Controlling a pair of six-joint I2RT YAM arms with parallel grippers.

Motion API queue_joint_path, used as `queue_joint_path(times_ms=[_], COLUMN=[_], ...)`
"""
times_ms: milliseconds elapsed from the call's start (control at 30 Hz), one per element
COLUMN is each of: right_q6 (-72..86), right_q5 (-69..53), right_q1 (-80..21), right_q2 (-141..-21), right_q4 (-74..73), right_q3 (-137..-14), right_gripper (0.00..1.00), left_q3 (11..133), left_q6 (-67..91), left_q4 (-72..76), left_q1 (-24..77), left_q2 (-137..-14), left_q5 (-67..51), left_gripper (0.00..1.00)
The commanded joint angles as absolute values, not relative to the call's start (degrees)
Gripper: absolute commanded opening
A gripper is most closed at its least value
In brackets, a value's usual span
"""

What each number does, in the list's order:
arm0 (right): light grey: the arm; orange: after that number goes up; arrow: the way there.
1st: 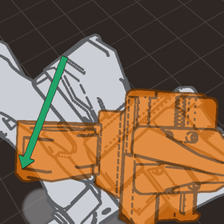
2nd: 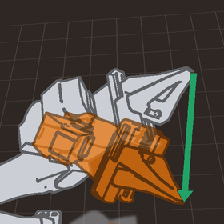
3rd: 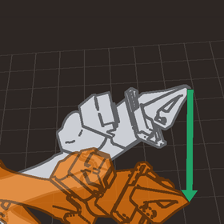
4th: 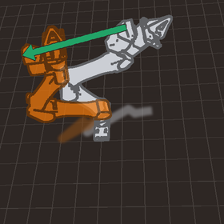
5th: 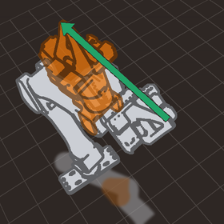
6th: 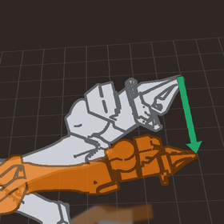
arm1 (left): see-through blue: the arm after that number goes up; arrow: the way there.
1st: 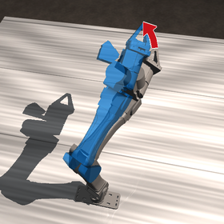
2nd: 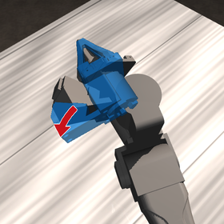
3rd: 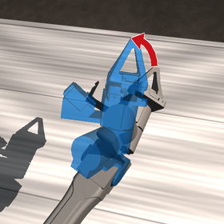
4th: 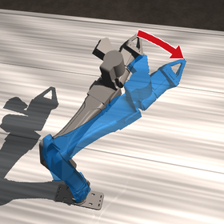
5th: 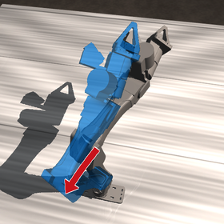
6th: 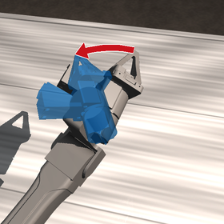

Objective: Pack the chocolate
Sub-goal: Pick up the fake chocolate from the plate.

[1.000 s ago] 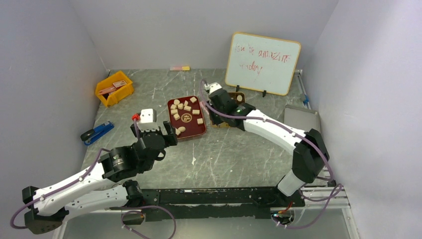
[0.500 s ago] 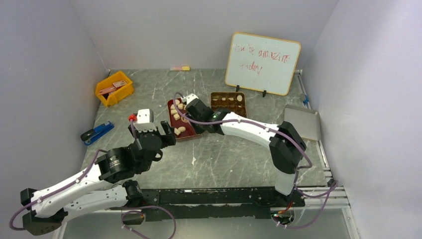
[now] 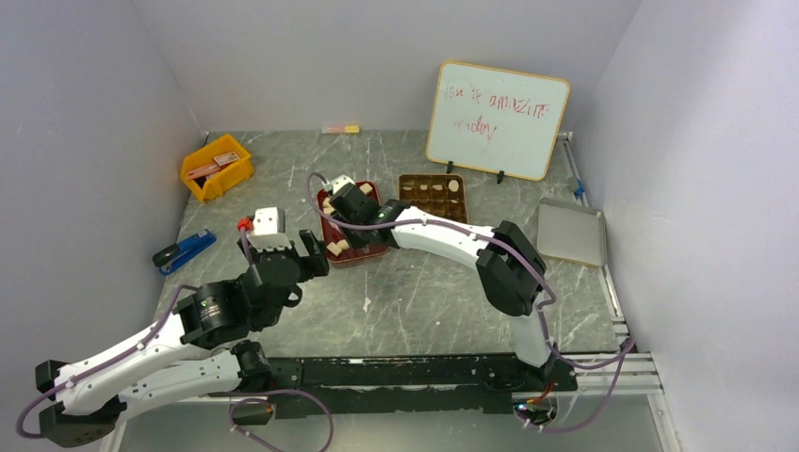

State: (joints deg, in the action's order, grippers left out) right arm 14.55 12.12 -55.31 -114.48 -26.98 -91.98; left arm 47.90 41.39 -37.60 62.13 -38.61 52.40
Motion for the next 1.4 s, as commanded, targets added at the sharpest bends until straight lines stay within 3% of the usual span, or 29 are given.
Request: queue_joint_path(times_ms=[0,933,1367], right_q6=[14.5,13.21,13.89], right_q5=[13.45,15.61,15.47], right_q1=[-55.6,-55.3,-55.06], right_q2=[-115.8,-122.53,-120.46], right_q4=[-27.43,-30.06,-29.87], right_q3=[-96.55,-102.81,-101.25], right_gripper=[0.31,0.37,0.12], left_q3=[49.09,49.03,48.78], left_q6=[42.02,40.84,41.14], left_q4=[-37.61,-37.17,-37.26], left_q1=[62.4,62.4,62.4], left_q2=[-37.82,-37.44,-37.08], left_q5=[53.35,54.03,53.89], left_gripper=[0.91,0.92,0.92])
